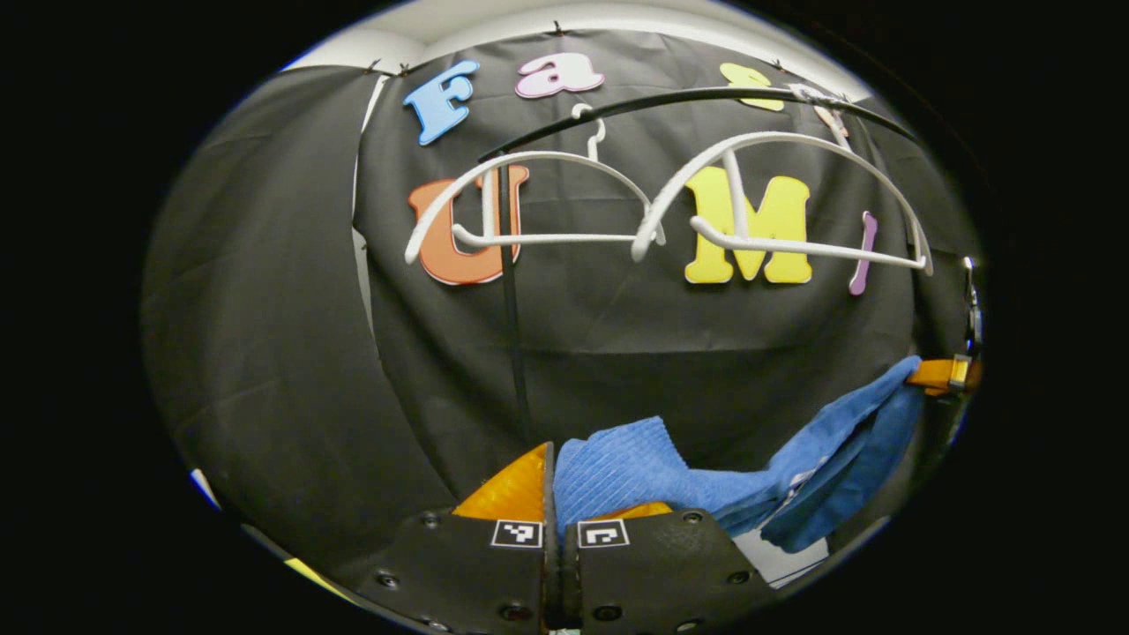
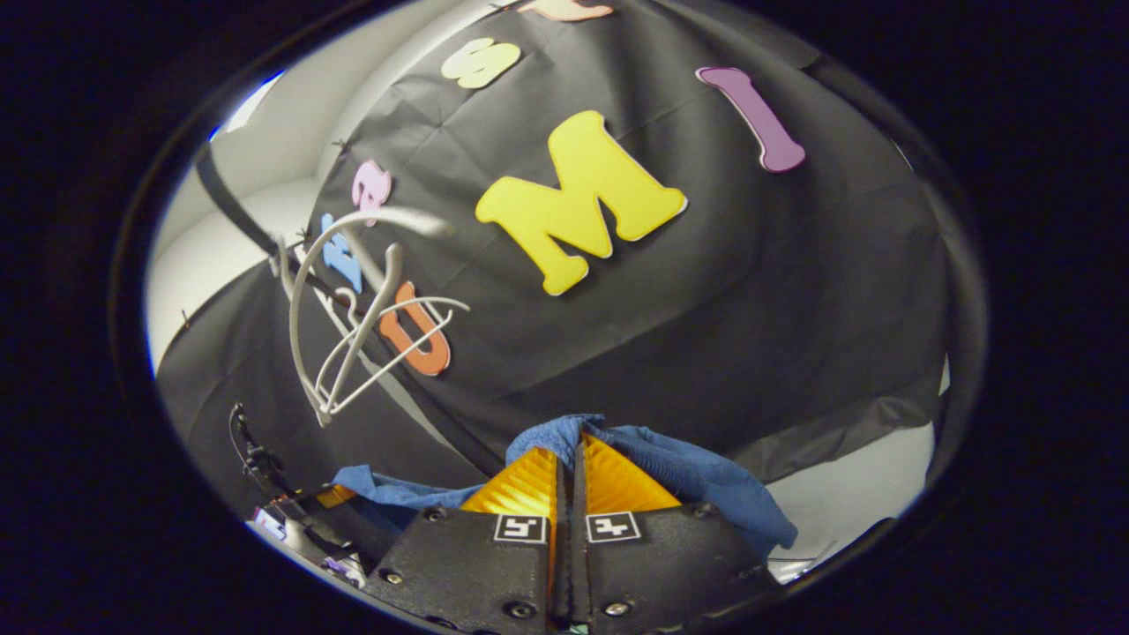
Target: Grasp the clothes on the hanger with both hands and then place them into the laundry hamper below.
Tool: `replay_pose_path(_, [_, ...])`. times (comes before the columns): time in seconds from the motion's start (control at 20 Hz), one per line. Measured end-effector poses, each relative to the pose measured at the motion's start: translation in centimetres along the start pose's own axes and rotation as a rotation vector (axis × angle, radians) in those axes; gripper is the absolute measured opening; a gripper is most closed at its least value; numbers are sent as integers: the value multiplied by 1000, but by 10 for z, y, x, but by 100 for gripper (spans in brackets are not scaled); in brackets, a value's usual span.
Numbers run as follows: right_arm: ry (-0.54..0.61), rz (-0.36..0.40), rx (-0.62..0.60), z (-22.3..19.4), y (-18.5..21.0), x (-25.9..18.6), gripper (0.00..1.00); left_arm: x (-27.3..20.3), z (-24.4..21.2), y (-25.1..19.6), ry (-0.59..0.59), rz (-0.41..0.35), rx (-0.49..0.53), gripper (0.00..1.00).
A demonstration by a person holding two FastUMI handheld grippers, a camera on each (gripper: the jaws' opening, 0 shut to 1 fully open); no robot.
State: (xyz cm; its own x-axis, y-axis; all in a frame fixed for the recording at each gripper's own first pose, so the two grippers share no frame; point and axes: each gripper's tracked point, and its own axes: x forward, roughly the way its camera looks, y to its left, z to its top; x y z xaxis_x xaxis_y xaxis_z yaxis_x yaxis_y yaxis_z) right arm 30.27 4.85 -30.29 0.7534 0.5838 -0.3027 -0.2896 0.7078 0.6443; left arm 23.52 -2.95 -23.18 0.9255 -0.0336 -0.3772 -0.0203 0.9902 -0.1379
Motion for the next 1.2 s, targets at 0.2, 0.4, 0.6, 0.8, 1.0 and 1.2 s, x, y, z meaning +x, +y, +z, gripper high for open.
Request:
replay_pose_path(0.2, [10, -3, -73, -30, 46, -18, 4, -33, -18, -26, 13, -35, -20, 1])
replay_pose_path(0.4, [45, 11, -167, -55, 98, -31, 4, -62, -24, -51, 33, -103, -34, 1])
replay_pose_path(0.6, [51, 76, -247, -69, 167, -47, 3, -92, -24, -73, 46, -178, -46, 1])
replay_pose_path(0.8, [91, 104, -282, -106, 196, -40, 4, -103, -46, -82, 102, -222, -59, 1])
replay_pose_path(1.0, [227, 17, -275, -167, 158, -22, 4, -94, -105, -82, 215, -219, -27, 1])
replay_pose_path(1.2, [474, -153, -263, -240, 96, -3, 4, -81, -192, -90, 417, -209, -3, 5])
